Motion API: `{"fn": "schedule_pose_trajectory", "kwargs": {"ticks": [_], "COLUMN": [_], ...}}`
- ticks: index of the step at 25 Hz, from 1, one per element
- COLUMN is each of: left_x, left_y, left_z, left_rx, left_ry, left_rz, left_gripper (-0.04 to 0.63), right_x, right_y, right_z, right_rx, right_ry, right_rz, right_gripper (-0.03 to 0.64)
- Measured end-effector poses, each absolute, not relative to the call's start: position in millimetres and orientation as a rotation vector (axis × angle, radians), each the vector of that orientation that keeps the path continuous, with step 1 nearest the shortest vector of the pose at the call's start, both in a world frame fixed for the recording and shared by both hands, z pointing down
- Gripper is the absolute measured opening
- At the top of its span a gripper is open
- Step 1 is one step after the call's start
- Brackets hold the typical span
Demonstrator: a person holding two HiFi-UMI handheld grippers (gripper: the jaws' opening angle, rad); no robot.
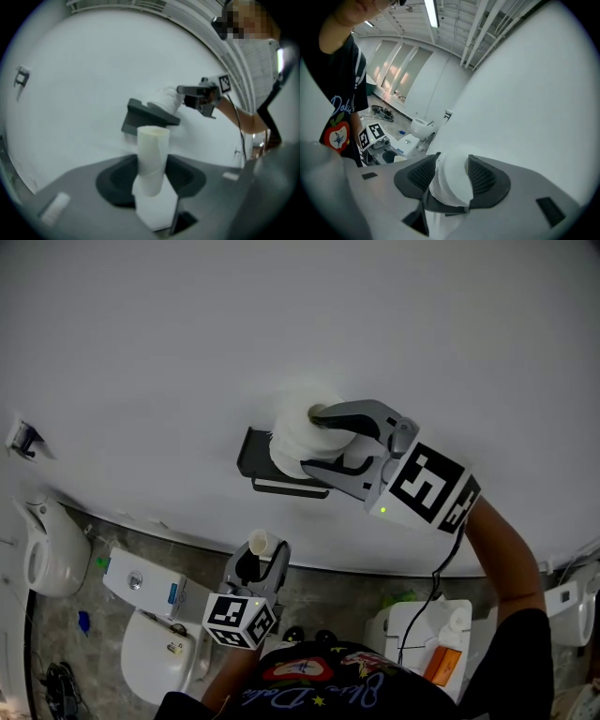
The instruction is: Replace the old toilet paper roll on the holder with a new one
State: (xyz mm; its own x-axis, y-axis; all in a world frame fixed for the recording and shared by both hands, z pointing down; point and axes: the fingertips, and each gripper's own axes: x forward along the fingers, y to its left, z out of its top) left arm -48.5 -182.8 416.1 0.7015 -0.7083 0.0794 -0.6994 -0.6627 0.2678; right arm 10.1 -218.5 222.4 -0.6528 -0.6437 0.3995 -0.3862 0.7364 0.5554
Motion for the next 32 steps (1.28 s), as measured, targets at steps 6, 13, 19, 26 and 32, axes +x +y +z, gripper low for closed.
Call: {"fn": "schedule_pose_trajectory", "kwargs": {"ticks": [6, 13, 19, 26, 32], "left_x": [-63, -60, -58, -44, -34], "left_y": [-189, -187, -188, -186, -185], "left_z": [424, 425, 421, 425, 428], "left_rx": [2.56, 2.555, 2.569, 2.593, 2.609], "left_ry": [-1.145, -1.119, -1.119, -1.081, -1.049], "left_rz": [-0.076, -0.075, -0.067, -0.028, 0.025], "left_gripper": [0.179, 0.179, 0.179, 0.179, 0.179], "right_x": [6, 15, 54, 138, 181], "right_y": [-230, -225, -196, -140, -127], "right_z": [228, 221, 182, 207, 287], "right_rx": [0.755, 0.849, 1.173, 1.632, 1.986], "right_ry": [-2.315, -2.405, -2.815, -3.148, -3.107], "right_rz": [-0.529, -0.512, -0.37, -0.06, 0.336], "right_gripper": [0.199, 0.193, 0.189, 0.189, 0.189]}}
